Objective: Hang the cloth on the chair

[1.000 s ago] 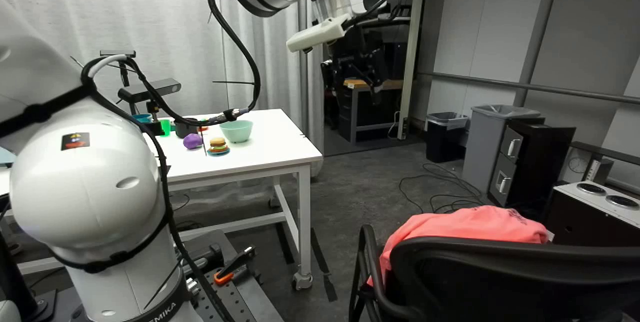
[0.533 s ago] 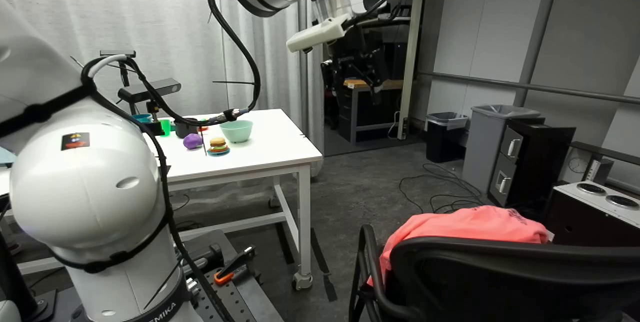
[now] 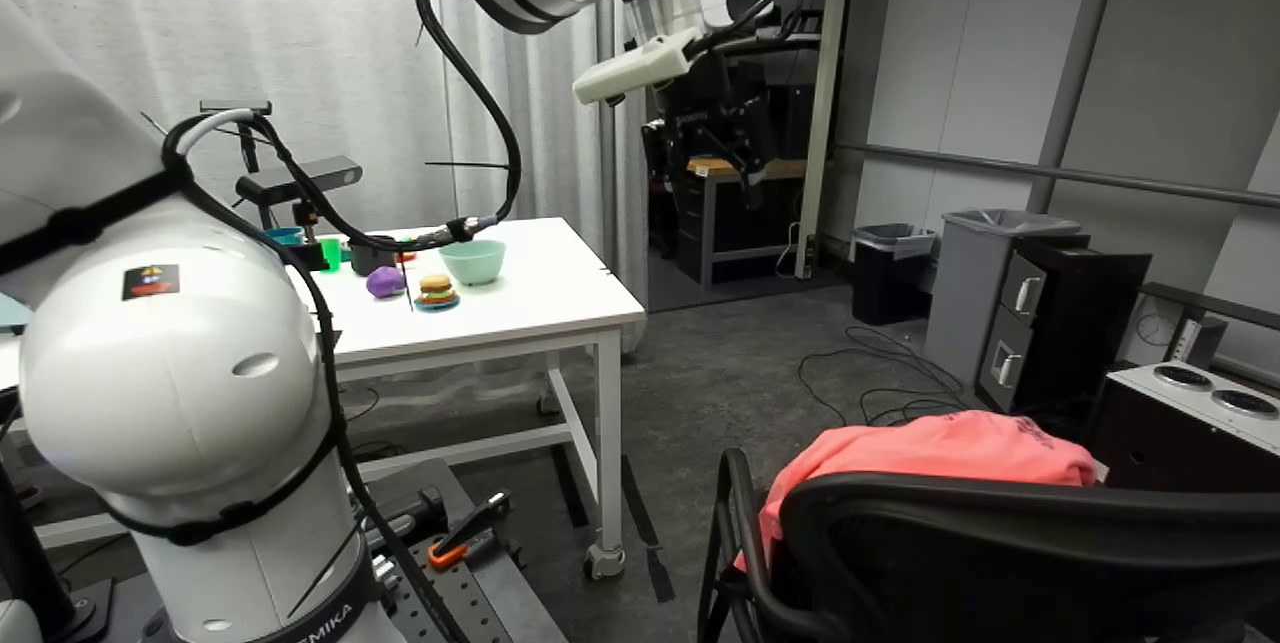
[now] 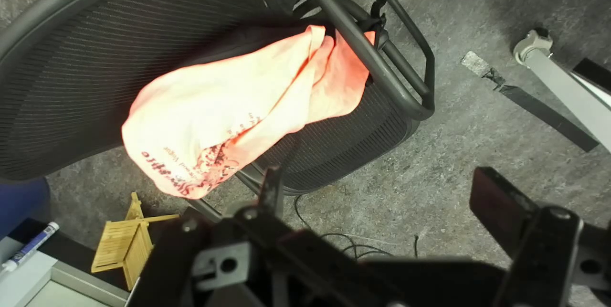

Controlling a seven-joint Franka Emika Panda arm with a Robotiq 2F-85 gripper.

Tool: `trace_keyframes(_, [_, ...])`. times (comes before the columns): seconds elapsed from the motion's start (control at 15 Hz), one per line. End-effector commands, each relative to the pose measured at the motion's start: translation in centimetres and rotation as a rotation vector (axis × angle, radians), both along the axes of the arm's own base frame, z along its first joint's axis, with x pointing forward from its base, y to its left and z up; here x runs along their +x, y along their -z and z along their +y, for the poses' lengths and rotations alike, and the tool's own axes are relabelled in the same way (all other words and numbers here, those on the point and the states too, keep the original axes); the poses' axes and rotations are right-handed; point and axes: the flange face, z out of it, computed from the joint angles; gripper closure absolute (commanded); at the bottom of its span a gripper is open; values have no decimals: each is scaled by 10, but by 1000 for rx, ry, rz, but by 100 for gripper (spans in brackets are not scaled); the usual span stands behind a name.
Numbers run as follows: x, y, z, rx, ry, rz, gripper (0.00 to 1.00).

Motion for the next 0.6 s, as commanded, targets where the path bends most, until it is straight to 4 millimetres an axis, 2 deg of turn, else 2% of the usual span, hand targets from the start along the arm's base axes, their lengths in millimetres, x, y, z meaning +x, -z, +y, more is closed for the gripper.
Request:
trace_keyframes(0.0, [0, 0, 0, 0, 0, 1, 0])
trace_keyframes(0.53, [-4, 3, 0, -1, 42, 57, 0])
